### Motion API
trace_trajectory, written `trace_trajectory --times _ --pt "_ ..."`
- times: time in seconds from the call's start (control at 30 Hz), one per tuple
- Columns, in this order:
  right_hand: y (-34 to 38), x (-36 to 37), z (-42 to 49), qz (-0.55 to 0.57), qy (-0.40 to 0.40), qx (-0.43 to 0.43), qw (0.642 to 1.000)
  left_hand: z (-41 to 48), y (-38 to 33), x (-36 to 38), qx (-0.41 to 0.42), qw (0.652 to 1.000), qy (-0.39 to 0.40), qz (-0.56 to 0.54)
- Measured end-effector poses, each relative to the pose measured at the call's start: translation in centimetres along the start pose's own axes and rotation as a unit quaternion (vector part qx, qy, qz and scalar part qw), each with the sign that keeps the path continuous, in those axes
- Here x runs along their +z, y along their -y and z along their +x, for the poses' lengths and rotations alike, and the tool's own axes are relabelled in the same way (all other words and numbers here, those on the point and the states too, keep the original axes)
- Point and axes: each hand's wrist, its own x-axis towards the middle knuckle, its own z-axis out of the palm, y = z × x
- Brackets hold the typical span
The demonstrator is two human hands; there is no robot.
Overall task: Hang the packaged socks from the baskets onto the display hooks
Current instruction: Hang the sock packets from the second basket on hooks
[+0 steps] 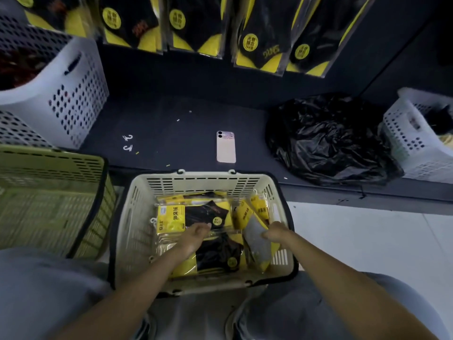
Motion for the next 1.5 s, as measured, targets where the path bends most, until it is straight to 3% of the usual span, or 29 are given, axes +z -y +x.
trace_trajectory --times 0.17,0.27,0.47,0.53,0.63,0.8,0.97,1.1,1.37,1.5 --pt "-0.4 -3.7 -1.8 0.075 -0.01 -0.049 0.996 -0.5 -1.5 0.6 -0.041 0.997 0.038 -0.048" --pt "-0.7 -6.9 -4.9 0.145 -0.004 -0.067 0.987 -1.5 -3.4 1.0 -0.067 0.984 0.117 -0.118" --pt "-0.5 -10.0 -10.4 0.335 0.065 -0.163 0.926 -4.1 -8.6 2.1 -0.03 0.933 0.231 -0.276" --pt "0.2 -9.7 -11.3 0.378 0.089 -0.195 0.901 -4.7 -10.5 1.9 0.032 0.92 0.206 -0.332" --pt "1.5 -9.4 -12.1 0.415 0.104 -0.244 0.87 -5.4 -13.0 0.5 0.096 0.915 0.104 -0.377" --pt "3.6 -9.7 -13.3 0.374 0.069 -0.349 0.857 -6.8 -16.2 -2.4 0.155 0.946 -0.036 -0.281" --pt "7.1 -11.7 -15.2 0.577 -0.083 -0.415 0.698 -8.1 -20.7 -3.5 0.244 0.954 -0.078 -0.153" --pt "8.7 -13.8 -16.1 0.633 -0.144 -0.417 0.636 -8.9 -24.4 -4.0 0.296 0.943 -0.085 -0.125" --pt "9.1 -19.2 -17.2 0.645 -0.185 -0.439 0.598 -9.7 -30.0 -6.7 0.329 0.926 -0.122 -0.142" --pt "7.7 -22.6 -18.8 0.583 -0.241 -0.481 0.609 -10.3 -32.9 -7.5 0.354 0.909 -0.138 -0.168"
